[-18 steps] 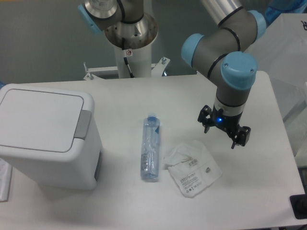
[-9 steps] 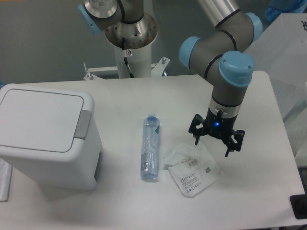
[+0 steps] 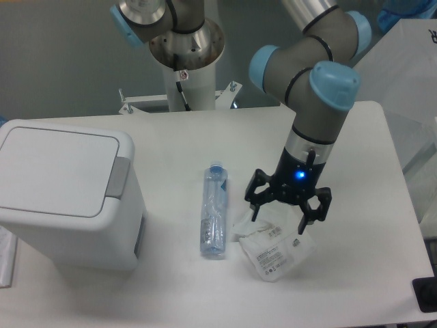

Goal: Open the trash can
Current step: 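Move the open gripper over to the lid of the white trash can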

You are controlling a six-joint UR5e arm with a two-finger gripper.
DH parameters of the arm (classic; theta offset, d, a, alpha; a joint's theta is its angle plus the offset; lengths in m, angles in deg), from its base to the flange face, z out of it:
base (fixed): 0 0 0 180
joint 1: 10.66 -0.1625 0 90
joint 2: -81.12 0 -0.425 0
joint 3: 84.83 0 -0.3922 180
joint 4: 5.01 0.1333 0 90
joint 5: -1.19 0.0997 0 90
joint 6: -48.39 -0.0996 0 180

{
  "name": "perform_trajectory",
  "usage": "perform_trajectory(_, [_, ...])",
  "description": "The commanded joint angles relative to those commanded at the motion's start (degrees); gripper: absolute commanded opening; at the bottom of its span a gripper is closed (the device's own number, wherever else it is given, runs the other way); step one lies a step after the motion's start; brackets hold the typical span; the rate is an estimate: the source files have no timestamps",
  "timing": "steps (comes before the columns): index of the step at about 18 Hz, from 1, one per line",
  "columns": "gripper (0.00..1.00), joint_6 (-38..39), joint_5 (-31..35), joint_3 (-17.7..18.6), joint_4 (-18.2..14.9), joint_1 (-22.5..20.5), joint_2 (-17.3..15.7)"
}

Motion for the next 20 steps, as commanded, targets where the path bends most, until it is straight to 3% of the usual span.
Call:
perform_trajectory(3, [1.00, 2.38, -7.57, -0.10, 0.00, 0.17, -1.67])
perform_trajectory(8, [1.00, 2.74, -7.77, 0.87, -0.17, 4.82, -5.18])
perform_trajectory(13, [1.00, 2.12, -8.12, 5.95, 1.67, 7.20, -10.63])
perform_trajectory(16, [1.00, 2.30, -7.77, 8.95, 1.85, 8.17, -11.43])
perform_trajectory(20, [1.00, 3.09, -7.59, 10.01, 3.08, 10.19, -10.99])
